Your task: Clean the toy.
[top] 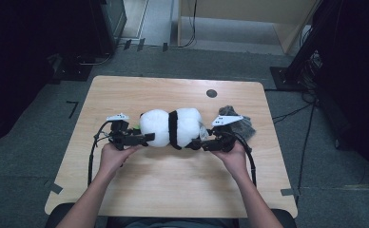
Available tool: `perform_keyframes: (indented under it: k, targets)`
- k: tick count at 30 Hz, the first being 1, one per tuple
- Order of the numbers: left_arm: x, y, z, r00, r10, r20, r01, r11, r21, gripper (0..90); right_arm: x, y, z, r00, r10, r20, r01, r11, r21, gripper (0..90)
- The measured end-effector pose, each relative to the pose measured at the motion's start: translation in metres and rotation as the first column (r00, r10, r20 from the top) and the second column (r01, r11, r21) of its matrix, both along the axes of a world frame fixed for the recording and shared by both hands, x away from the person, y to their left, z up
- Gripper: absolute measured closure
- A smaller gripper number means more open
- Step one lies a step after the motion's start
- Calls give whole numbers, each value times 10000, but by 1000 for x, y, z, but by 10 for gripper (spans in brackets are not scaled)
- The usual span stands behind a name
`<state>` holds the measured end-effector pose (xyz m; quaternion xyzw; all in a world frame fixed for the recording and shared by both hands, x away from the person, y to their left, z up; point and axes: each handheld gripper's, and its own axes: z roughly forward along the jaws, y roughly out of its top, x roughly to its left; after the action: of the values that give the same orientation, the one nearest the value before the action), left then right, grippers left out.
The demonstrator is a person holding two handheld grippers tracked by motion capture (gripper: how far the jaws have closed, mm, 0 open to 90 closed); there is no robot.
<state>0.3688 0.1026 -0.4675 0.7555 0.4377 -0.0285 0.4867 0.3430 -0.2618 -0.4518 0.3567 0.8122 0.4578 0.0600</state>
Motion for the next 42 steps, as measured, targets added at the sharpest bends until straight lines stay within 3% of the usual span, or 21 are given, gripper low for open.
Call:
perform_keyframes:
  k: [2, 5, 9, 12, 19, 28, 34, 39, 42]
  targets:
    - [-1, 1, 1, 9998, 66, 174, -70, 9996, 258, 230, 1, -2, 1, 9999, -36, 106, 35, 10000, 57, 391]
    - [-3, 4, 4, 9969, 292, 734, -336, 9977, 593, 244, 1, -6, 3, 9998, -148, 142, 147, 9998, 120, 391]
    - [-6, 9, 12, 9926, 518, 1099, -564, 9976, 390, 257, 1, -13, 7, 9990, -298, 337, 288, 9992, 283, 391]
    - [-6, 9, 14, 9911, 504, 1231, -582, 9965, 602, 257, 1, -19, 10, 9976, -494, 488, 474, 9980, 409, 394]
    - [-5, 1, 19, 9890, 293, 1449, -448, 9935, 1049, 256, 0, -37, 16, 9921, -953, 819, 900, 9937, 664, 418]
    - [-1, -7, 18, 9853, 90, 1705, -391, 9840, 1736, 254, 3, -55, 12, 9814, -1657, 968, 1618, 9857, 468, 418]
    - [2, -6, 15, 9867, 38, 1626, -310, 9857, 1657, 248, 7, -65, 7, 9758, -1975, 937, 1987, 9801, -37, 420]
    - [3, -8, 15, 9848, -81, 1737, -233, 9837, 1782, 246, 12, -78, 6, 9662, -2411, 916, 2409, 9705, 134, 436]
    - [3, -8, 15, 9847, -136, 1735, -177, 9840, 1775, 248, 16, -85, 4, 9589, -2686, 918, 2699, 9629, -16, 439]
